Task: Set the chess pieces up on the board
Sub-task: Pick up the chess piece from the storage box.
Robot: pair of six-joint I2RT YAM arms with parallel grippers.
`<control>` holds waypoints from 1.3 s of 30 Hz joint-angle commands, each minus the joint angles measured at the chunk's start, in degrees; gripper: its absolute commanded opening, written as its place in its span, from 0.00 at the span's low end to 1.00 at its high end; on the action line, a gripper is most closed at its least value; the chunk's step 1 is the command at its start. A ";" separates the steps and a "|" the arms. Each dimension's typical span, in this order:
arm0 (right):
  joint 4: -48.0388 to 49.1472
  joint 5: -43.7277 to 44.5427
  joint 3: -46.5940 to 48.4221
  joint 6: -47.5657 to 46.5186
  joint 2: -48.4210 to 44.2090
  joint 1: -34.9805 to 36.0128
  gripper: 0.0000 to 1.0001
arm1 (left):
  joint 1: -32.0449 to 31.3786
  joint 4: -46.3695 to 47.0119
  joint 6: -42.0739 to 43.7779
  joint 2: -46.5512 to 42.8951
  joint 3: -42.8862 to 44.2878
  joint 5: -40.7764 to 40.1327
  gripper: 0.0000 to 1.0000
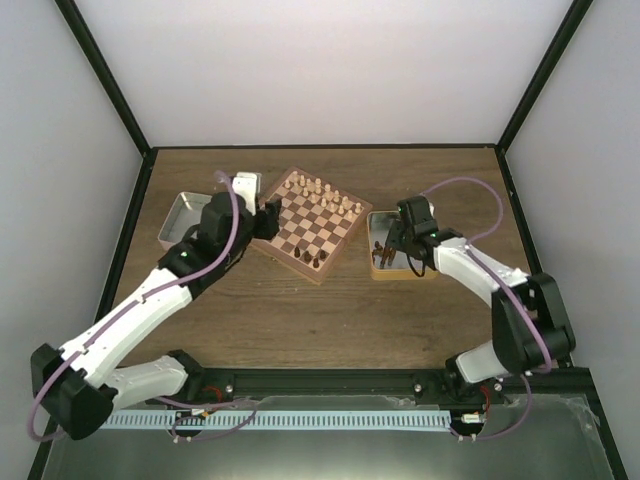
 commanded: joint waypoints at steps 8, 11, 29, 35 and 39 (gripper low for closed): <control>-3.39 3.05 12.12 -1.32 16.26 -1.30 0.42 | 0.32 5.90 5.04 -4.87 -5.48 -1.01 0.59; -3.03 5.84 14.22 1.72 19.40 -1.74 0.43 | 0.32 6.07 5.45 -4.51 -5.72 -0.89 0.59; -1.17 10.84 20.51 10.60 29.73 -2.24 0.51 | 0.32 7.21 5.04 -3.70 -7.33 0.13 0.60; 0.46 8.64 20.33 8.55 29.78 -2.35 0.61 | 0.32 7.30 5.04 -3.22 -7.37 0.27 0.60; 1.21 8.16 20.08 6.16 29.44 -2.36 0.69 | 0.32 7.31 4.91 -2.82 -7.43 0.35 0.61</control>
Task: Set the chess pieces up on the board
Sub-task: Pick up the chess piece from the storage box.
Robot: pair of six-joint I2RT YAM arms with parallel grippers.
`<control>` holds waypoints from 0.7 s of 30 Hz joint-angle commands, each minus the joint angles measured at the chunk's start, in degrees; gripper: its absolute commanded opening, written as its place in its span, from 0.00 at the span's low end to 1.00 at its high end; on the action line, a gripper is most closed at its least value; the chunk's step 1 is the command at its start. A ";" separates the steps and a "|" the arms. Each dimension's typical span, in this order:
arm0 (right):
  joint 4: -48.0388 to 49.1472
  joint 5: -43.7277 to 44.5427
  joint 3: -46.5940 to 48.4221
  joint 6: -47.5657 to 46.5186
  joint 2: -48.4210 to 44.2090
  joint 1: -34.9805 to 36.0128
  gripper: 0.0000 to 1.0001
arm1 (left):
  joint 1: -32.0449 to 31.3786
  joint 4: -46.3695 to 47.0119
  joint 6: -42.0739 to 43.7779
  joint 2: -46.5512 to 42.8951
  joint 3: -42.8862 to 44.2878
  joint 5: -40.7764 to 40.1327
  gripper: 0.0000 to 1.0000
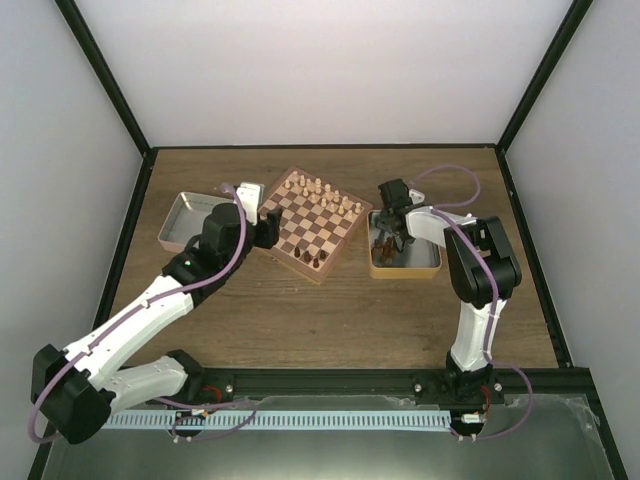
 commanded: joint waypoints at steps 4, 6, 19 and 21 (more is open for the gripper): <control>2.58 -0.96 1.01 -7.11 -0.13 -0.54 0.73 | 0.32 1.01 0.32 0.75 -0.54 0.48 0.61; 4.49 -1.70 0.13 -10.41 -0.87 -0.55 0.73 | 0.32 1.01 0.28 0.84 -0.54 0.46 0.61; -4.20 3.86 0.83 -3.97 1.29 -2.16 0.49 | 0.32 1.33 0.10 1.48 -0.53 0.99 0.61; -4.24 3.18 -0.26 -3.54 0.46 -2.11 0.40 | 0.35 1.32 0.10 1.59 -0.46 1.08 0.61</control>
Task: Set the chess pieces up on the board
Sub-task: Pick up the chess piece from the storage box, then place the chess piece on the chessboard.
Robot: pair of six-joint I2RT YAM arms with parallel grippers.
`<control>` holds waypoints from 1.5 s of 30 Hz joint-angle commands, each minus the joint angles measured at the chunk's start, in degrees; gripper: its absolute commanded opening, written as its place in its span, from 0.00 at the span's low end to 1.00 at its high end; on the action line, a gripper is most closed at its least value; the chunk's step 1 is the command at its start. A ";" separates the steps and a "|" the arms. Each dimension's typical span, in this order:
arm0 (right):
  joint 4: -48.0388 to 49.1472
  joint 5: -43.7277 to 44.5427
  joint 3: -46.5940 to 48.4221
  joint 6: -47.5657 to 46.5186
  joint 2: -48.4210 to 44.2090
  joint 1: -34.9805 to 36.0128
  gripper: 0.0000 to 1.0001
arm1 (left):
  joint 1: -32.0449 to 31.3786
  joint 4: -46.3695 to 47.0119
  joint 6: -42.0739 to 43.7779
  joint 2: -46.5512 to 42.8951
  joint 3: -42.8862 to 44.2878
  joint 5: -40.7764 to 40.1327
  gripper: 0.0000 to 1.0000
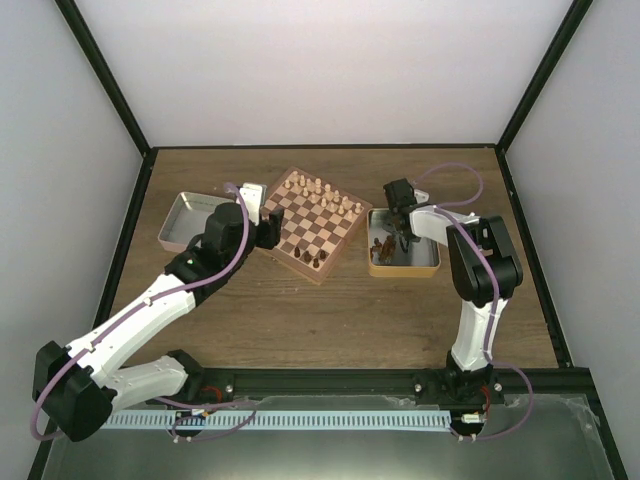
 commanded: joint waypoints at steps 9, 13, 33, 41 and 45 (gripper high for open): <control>-0.74 -0.29 -3.87 1.89 -2.31 -0.37 0.07 | 0.41 1.41 -0.04 0.87 -0.38 1.08 0.61; -0.10 -3.40 -5.49 1.11 -5.77 -0.39 0.04 | 0.41 1.23 -0.06 0.69 -0.38 1.27 0.61; 26.65 -58.06 -22.82 -17.99 -34.50 2.03 0.03 | 2.37 2.29 -13.64 4.41 6.27 27.03 0.71; 28.03 -73.38 -18.68 -23.65 -35.97 8.38 0.03 | 5.33 3.64 -20.32 6.76 9.02 44.73 0.72; 25.17 -76.50 -15.69 -26.42 -35.30 10.22 0.03 | 5.59 6.20 -22.53 7.82 8.15 49.64 0.72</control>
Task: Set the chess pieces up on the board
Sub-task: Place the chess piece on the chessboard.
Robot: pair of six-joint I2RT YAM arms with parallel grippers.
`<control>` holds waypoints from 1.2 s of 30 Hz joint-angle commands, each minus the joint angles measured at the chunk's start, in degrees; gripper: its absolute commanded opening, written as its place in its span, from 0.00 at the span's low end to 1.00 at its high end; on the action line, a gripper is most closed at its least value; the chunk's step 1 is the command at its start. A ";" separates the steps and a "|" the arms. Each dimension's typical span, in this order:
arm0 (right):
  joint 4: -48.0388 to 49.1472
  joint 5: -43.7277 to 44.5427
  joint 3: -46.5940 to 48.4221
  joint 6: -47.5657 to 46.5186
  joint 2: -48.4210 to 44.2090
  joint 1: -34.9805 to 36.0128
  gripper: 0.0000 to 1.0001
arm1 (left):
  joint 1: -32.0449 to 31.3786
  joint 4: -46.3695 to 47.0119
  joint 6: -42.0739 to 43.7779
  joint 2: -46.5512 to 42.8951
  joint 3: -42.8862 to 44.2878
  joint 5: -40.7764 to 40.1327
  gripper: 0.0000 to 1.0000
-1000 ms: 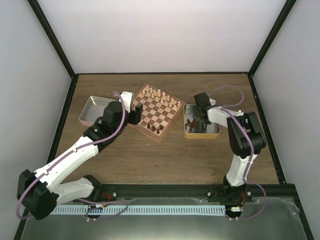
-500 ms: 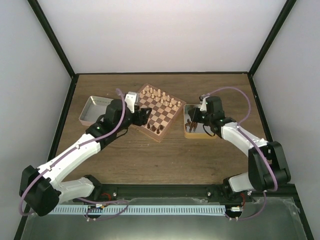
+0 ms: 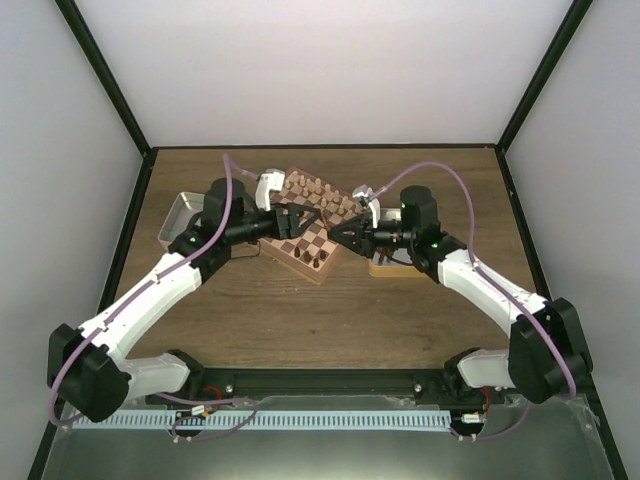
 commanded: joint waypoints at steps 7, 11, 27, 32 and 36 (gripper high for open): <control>-1.65 -10.46 6.71 -5.11 0.57 1.91 0.03 | 0.47 4.72 -5.08 2.73 -0.54 12.12 0.53; -3.32 -11.18 8.01 -5.88 0.79 2.12 0.03 | 0.76 6.29 -6.22 2.92 -0.56 12.89 0.43; 15.93 -0.95 3.23 21.81 -2.62 2.21 0.52 | 0.92 14.72 -16.25 -0.42 -3.69 5.46 0.04; 34.02 5.55 -3.09 48.39 -1.22 2.43 0.54 | 0.92 22.31 -24.13 -1.87 -5.63 1.25 0.04; 33.02 7.67 -2.22 50.80 -0.35 4.04 0.57 | 0.92 22.32 -28.72 -2.04 -6.02 -1.45 0.04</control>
